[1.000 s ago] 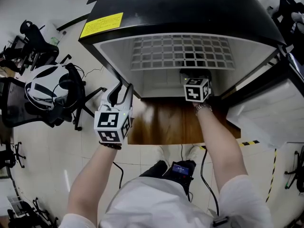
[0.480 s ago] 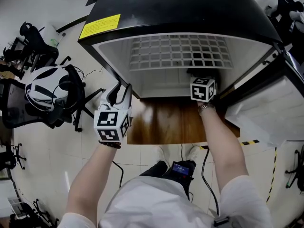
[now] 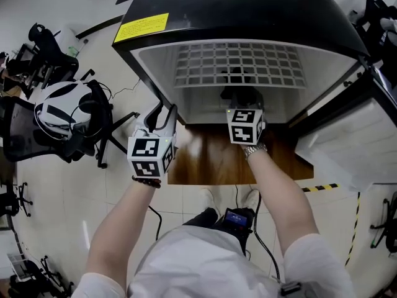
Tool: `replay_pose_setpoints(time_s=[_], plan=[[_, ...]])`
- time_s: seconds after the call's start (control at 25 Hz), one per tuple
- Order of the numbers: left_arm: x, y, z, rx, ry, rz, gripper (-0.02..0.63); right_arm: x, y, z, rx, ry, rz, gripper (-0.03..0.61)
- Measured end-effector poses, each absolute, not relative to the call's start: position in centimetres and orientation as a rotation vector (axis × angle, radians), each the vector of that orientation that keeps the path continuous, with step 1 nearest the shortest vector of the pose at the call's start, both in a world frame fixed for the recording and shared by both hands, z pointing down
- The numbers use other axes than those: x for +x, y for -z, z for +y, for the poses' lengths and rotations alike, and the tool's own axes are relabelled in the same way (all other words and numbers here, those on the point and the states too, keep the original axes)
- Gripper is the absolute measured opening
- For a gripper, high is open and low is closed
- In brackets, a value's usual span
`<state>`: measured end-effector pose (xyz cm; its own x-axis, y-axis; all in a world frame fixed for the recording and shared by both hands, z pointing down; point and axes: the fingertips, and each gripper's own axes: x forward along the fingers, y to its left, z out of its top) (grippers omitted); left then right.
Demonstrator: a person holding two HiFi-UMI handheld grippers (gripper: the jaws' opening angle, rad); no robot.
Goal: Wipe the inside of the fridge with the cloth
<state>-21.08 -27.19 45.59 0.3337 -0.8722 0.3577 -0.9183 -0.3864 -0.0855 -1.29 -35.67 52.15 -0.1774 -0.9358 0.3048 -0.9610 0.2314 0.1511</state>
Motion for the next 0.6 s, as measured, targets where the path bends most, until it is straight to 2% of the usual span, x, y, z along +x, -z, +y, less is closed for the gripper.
replay_pose_setpoints(time_s=[0.32,0.6], plan=[[-21.1,-45.6,-27.2,2.454,-0.523,-1.657,0.124,-10.8,-52.1,-32.4,1.575,-0.138,-2.36,0.067],[-21.0,-45.6,-27.2,2.457,-0.516,-1.658,0.124,-14.8,-55.2,-30.6,1.454,-0.189,-2.377,0.067]])
